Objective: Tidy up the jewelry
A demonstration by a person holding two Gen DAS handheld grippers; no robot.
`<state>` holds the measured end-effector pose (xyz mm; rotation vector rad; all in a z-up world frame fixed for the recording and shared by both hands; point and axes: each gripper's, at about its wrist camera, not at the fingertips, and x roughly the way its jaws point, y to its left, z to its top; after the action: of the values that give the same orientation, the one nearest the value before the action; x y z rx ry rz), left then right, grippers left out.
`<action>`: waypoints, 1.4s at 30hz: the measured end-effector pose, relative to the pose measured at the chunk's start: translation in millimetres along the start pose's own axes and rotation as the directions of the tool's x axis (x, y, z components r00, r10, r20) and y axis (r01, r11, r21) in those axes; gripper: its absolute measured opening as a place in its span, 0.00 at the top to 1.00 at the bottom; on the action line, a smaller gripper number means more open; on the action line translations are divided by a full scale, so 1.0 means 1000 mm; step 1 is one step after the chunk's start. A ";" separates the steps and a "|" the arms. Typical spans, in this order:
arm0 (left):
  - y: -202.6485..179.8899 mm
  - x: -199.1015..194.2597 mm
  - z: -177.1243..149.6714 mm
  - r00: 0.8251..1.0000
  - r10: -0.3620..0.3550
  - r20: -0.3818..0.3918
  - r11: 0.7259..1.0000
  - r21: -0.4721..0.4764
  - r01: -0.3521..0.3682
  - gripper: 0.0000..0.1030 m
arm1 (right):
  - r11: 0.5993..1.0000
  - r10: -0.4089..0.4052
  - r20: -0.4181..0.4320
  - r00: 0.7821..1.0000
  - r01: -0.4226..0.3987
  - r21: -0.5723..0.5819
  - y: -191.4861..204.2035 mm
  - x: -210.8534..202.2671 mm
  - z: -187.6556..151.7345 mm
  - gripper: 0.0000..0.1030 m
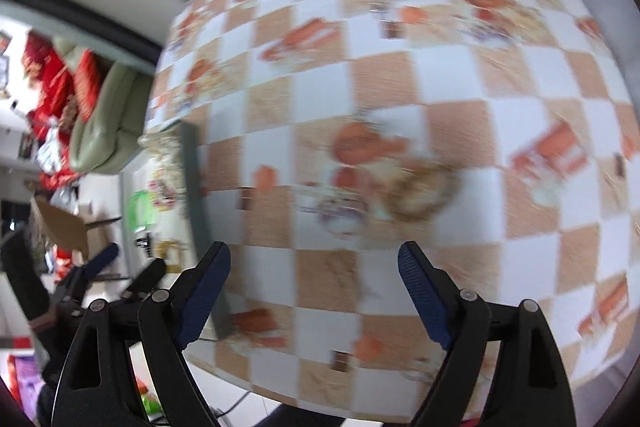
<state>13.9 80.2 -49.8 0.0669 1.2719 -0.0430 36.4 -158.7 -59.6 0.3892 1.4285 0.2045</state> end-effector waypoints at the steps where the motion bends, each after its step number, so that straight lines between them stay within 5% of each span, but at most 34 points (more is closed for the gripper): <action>1: -0.008 0.000 0.003 1.000 -0.007 0.000 1.000 0.016 0.007 0.00 | 1.000 -0.015 0.000 1.000 0.015 0.011 -0.009 -0.002 -0.001 0.15; 15: -0.079 0.027 0.018 0.996 -0.049 -0.069 0.996 0.073 0.054 0.00 | 0.989 -0.113 -0.030 0.993 0.115 0.094 -0.086 -0.002 -0.010 0.15; 24: -0.106 0.046 -0.011 0.990 -0.064 -0.127 0.997 0.030 0.068 0.00 | 0.993 -0.104 -0.058 0.993 0.107 0.047 -0.091 0.021 0.012 0.15; 34: -0.119 0.064 -0.033 0.988 -0.078 -0.133 0.996 -0.063 0.070 0.01 | 0.986 -0.037 -0.106 0.994 0.053 0.155 -0.090 0.056 0.033 0.15; 36: -0.123 0.067 -0.035 0.987 -0.079 -0.137 0.996 -0.061 0.072 0.11 | 0.986 -0.034 -0.111 0.993 0.052 0.161 -0.087 0.062 0.036 0.15; 42: -0.131 0.078 -0.041 0.986 -0.081 -0.147 0.994 -0.079 0.070 0.15 | 0.988 -0.084 -0.108 0.991 0.097 0.124 -0.070 0.075 0.047 0.20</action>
<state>-11.3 -46.8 -140.0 -0.0418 1.4254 -0.0571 86.8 -202.4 -150.4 0.4233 1.5620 0.0595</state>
